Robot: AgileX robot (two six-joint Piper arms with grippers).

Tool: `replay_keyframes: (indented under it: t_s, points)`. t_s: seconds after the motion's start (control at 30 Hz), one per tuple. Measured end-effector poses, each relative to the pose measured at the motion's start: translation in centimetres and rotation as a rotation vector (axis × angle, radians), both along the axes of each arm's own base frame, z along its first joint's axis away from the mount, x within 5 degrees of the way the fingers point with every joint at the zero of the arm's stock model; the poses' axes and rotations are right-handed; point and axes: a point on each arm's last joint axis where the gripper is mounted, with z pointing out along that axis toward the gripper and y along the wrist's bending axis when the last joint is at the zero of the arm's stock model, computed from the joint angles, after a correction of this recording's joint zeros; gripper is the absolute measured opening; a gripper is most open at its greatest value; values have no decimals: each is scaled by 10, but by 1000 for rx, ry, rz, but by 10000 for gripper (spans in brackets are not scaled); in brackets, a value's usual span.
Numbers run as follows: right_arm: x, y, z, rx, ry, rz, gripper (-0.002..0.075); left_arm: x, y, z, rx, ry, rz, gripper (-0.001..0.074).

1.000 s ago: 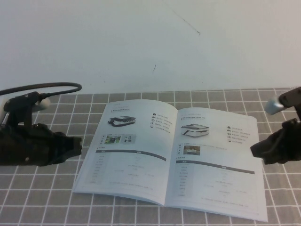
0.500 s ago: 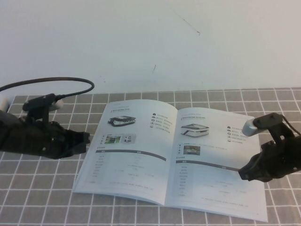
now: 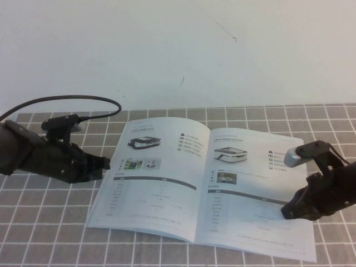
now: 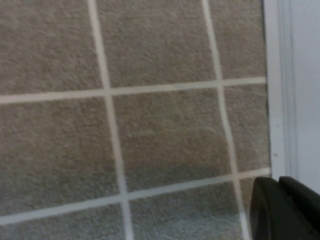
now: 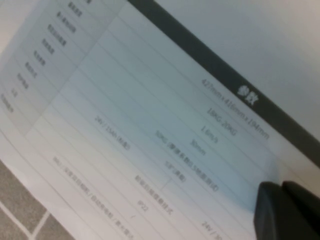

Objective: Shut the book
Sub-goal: 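Close the open booklet and leave it lying on the table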

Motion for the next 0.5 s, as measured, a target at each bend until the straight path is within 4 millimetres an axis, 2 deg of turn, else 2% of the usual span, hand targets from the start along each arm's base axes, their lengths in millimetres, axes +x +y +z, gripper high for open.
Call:
replay_keyframes:
  t_s: [0.17, 0.5]
  points:
    - [0, 0, 0, 2, 9, -14, -3, 3, 3, 0, 20, -23, 43, -4]
    - [0, 0, 0, 5, 18, -29, -3, 2, -5, -5, 54, -9, -29, -4]
